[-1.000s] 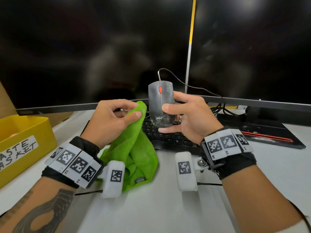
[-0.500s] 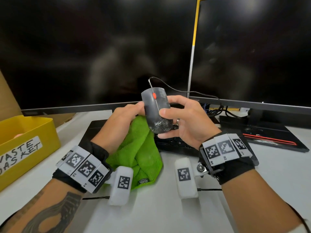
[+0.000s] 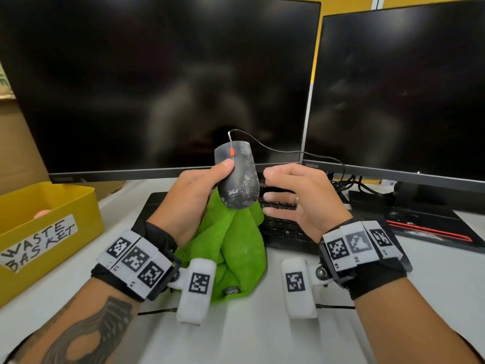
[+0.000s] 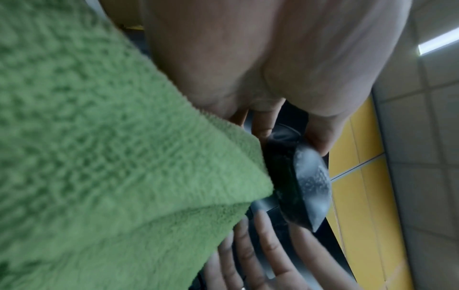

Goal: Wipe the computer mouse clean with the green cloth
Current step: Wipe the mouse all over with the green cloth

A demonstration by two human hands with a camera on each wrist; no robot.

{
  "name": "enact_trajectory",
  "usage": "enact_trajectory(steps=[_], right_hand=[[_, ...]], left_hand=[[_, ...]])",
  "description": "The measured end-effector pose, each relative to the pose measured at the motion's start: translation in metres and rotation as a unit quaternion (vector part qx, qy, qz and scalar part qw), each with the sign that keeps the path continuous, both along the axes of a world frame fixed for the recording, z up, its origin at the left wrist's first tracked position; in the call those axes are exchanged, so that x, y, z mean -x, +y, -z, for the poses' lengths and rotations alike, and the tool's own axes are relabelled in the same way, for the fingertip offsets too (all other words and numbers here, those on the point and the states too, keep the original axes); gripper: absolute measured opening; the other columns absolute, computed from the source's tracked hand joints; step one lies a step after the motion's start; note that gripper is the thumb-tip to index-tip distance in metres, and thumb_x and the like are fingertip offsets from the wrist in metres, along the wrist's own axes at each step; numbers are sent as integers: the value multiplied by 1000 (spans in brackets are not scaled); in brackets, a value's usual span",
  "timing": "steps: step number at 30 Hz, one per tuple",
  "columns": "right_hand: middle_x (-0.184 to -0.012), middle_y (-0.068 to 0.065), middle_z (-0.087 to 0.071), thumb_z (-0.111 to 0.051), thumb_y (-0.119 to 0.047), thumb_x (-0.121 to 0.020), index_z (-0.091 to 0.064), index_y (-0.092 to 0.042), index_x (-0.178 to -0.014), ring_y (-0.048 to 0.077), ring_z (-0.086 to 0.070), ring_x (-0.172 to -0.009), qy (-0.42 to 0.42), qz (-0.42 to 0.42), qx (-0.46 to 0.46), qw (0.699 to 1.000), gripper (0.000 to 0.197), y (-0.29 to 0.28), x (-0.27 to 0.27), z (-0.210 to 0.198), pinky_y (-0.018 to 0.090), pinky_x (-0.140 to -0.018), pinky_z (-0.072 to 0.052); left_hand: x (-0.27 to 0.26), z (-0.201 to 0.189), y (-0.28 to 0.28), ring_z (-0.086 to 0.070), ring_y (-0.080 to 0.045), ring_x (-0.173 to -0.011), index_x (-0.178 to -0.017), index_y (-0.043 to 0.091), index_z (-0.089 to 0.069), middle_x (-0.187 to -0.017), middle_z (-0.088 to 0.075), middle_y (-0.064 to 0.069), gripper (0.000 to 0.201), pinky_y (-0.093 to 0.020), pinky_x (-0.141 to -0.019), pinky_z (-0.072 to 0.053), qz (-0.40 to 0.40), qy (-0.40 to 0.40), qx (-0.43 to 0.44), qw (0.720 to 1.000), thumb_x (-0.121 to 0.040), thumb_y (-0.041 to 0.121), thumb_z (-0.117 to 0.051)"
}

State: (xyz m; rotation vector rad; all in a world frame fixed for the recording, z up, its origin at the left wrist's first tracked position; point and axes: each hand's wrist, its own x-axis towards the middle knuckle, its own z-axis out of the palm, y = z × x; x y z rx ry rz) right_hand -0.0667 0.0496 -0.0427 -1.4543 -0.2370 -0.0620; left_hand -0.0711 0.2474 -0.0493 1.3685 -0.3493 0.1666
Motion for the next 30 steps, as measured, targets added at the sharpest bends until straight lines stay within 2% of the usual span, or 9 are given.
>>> enact_trajectory(steps=[2,5,8,10,12,17,22,26,30], right_hand=[[-97,-2,-74,-79,-23,-88,-78,-19,-91,22,-68,-94,-2,31,23,999,6,1,-4,2,50,-93,-61],[-107,-1,-78,-78,-19,-89,-75,-16,-111,24,-71,-107,-2,11,54,998,23,7,-4,5,47,-100,-53],[-110,18,-79,-74,-6,-90,-72,-9,-120,28,-76,-90,-18,-33,53,998,30,11,-1,4,36,-78,-59],[-104,26,-77,-77,-1,-86,-74,-4,-115,28,-76,-85,-45,-14,53,998,29,11,-2,5,40,-77,-64],[-101,31,-76,-79,3,-83,-77,1,-105,34,-74,-89,-58,24,54,997,22,8,-5,6,54,-92,-62],[-85,17,-79,-77,1,-83,-81,-8,-79,35,-77,-88,-27,91,81,992,11,-3,-9,2,58,-91,-61],[-98,28,-77,-70,-4,-84,-78,-2,-88,46,-75,-96,43,134,13,990,9,-5,-10,-5,62,-91,-59],[-94,17,-60,-64,-20,-75,-63,-6,-99,32,-62,-84,89,161,-20,983,28,-6,-10,-5,47,-73,-48],[-95,13,-62,-64,-27,-56,-62,-9,-93,38,-67,-96,68,203,-75,974,41,-12,-10,-6,49,-79,-49]], left_hand=[[-1,-1,0,-79,-18,-84,-96,0,-79,-95,-81,-16,32,-24,-70,-61,7,10,32,999,-104,22,-57],[0,-2,0,-78,-24,-95,-111,-4,-75,-111,-79,-22,40,-30,-79,-64,36,22,49,998,-96,30,-61],[0,-1,0,-76,-27,-104,-118,-4,-73,-118,-76,-24,52,-36,-90,-64,46,22,40,998,-87,37,-63],[0,-1,1,-74,-29,-110,-120,-4,-73,-120,-76,-23,54,-38,-97,-61,46,21,29,998,-88,39,-63],[-2,0,3,-71,-33,-118,-122,-3,-73,-123,-75,-23,54,-43,-106,-56,42,26,27,998,-90,40,-63],[-7,-1,10,-61,-38,-134,-117,11,-79,-129,-75,-17,49,-60,-122,-35,22,50,21,998,-88,49,-70],[-3,-4,7,-75,-19,-104,-102,14,-82,-111,-81,-8,35,-45,-102,-57,1,42,-9,999,-106,37,-56],[1,-2,6,-76,-17,-92,-103,11,-78,-100,-80,-7,38,-35,-83,-62,8,8,-43,999,-95,44,-60],[2,1,8,-78,-17,-89,-112,7,-74,-101,-81,-7,49,-32,-76,-63,31,-1,-71,997,-89,48,-60]])
